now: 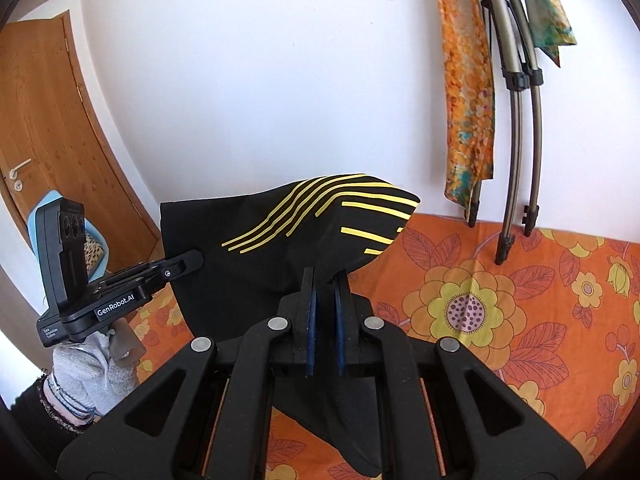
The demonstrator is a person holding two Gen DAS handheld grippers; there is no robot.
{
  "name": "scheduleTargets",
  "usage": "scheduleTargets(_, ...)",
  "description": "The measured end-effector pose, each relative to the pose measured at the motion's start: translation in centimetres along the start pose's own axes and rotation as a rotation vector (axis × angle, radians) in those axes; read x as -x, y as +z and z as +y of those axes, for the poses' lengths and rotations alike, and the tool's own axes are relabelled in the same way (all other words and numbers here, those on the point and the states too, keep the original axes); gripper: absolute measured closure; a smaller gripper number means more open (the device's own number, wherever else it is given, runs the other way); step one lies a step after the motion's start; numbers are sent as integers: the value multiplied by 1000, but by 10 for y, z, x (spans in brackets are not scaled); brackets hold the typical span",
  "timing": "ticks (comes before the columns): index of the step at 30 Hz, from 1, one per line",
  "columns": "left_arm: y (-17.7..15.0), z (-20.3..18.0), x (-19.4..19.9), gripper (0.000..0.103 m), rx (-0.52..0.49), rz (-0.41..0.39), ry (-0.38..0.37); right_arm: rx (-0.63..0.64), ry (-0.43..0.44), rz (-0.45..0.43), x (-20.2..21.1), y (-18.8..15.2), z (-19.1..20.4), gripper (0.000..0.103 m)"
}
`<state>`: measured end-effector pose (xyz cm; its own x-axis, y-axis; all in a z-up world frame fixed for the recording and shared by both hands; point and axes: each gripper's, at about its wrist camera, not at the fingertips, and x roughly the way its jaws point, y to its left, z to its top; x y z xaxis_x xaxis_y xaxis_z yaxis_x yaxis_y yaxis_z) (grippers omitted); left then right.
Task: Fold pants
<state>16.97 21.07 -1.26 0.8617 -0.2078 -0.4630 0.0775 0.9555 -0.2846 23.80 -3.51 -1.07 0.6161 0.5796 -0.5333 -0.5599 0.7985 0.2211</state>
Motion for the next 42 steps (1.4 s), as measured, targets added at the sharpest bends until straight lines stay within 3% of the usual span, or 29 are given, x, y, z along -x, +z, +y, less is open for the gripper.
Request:
scheduleTargets(9,27,39,33,92,4,-114,70,49,61,-22,-33,33,61,96)
scheduleTargets(19,37,93,30,92,34,-116,120,63,101,14,-89,40,95,95)
scheduleTargets(31,45,148,-61,92,71,-20,129,-8,56,84,-181,50,61,96)
scheduleTargets(42,45,153,-144,92,26,58,142,-45,-13,167,-248,41,1,98)
